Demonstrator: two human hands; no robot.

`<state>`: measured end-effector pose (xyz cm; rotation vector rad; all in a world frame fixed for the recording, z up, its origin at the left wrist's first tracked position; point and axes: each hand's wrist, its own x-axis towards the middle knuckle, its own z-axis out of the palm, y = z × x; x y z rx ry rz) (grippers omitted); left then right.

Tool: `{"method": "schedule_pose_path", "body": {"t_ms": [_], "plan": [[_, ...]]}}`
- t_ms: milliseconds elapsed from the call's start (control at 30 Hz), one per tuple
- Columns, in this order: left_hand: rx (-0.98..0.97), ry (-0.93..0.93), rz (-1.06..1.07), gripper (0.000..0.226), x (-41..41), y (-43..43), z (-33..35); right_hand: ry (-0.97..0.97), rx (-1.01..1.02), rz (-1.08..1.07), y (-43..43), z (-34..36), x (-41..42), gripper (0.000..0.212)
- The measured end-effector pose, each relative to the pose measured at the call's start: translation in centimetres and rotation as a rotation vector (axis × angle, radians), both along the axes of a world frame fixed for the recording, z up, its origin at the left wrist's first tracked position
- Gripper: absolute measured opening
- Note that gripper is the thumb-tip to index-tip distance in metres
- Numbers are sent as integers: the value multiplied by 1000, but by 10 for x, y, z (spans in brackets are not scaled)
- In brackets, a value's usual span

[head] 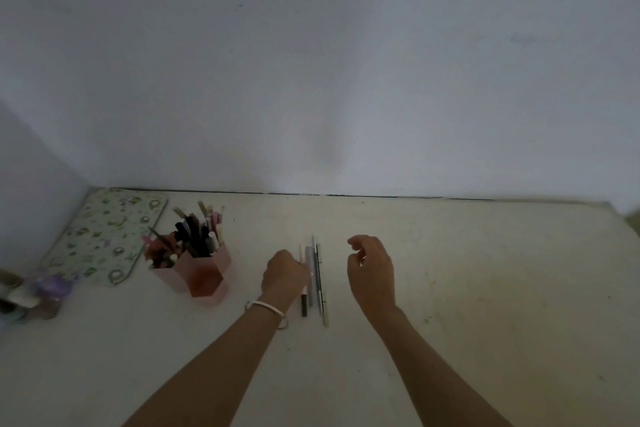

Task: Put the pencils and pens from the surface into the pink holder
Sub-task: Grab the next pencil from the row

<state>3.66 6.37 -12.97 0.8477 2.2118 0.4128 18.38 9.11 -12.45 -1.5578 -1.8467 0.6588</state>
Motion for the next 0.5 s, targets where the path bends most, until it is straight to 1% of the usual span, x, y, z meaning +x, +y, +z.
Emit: {"method": "schedule_pose_path", "body": {"t_ms": [133,233,300,367,433,500], "plan": [[289,54,1,19,-28,1,42,-116,-258,46,7,-12,-28,25],[500,23,70,16,-52,-4,84,-164,-381,55,8,-23,-41,24],[587,37,119,16,-67,-11,107,-241,-408,62,6,-30,-44,21],[638,50,156,17,-79,-18,123,-254,-400,49,4,-33,-42,16],[667,30,175,17,-85,-24,132,-263,-372,59,3,-35,-38,17],[684,25,185,18,-88,-28,137,-347,-329,87,2,-35,-35,19]]}}
